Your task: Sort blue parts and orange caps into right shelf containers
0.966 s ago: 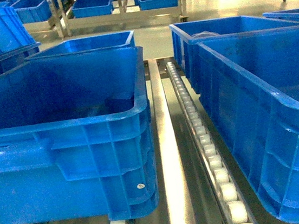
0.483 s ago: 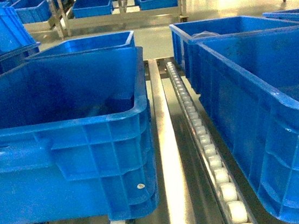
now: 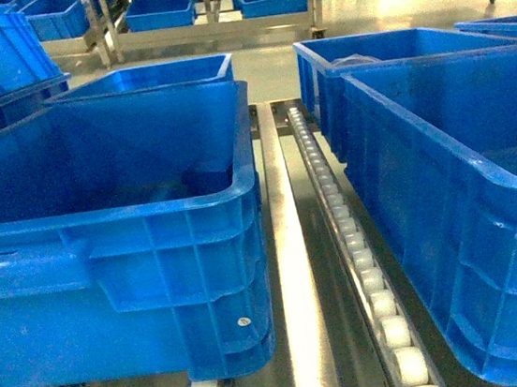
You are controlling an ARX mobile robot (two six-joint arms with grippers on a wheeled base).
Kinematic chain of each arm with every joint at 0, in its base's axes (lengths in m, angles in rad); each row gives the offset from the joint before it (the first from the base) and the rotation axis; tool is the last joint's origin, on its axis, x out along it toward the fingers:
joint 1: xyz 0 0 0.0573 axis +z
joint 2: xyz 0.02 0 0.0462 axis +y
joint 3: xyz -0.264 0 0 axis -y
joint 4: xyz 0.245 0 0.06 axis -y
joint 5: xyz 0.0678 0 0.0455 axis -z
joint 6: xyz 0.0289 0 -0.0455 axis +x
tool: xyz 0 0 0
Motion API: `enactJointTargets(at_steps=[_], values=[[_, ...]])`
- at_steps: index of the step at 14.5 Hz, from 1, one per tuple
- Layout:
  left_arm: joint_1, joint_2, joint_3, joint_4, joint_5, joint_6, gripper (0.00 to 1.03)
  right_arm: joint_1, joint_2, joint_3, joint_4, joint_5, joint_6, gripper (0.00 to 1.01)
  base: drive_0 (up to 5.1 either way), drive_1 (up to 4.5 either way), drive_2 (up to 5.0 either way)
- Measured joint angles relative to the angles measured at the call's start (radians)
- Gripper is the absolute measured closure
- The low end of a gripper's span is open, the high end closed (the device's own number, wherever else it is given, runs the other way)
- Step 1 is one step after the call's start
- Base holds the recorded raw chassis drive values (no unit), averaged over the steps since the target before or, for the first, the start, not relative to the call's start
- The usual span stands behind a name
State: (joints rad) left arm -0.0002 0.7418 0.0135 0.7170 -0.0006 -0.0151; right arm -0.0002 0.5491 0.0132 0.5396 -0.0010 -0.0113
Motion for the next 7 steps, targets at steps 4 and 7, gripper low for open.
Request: enactJointTargets(at_steps=[4, 7], values=[[0.000, -0.200, -0.003, -0.184, 0.000, 0.000, 1.01, 0.000, -0.160, 0.000, -0.150, 0.000, 0.000, 1.00, 0.0, 0.00, 0.0], [0.000, -0.246, -0.003, -0.227, 0.000, 0.000, 1.01, 0.000, -0.188, 0.000, -0.178, 0.000, 0.000, 1.00, 0.0, 0.00, 0.0]])
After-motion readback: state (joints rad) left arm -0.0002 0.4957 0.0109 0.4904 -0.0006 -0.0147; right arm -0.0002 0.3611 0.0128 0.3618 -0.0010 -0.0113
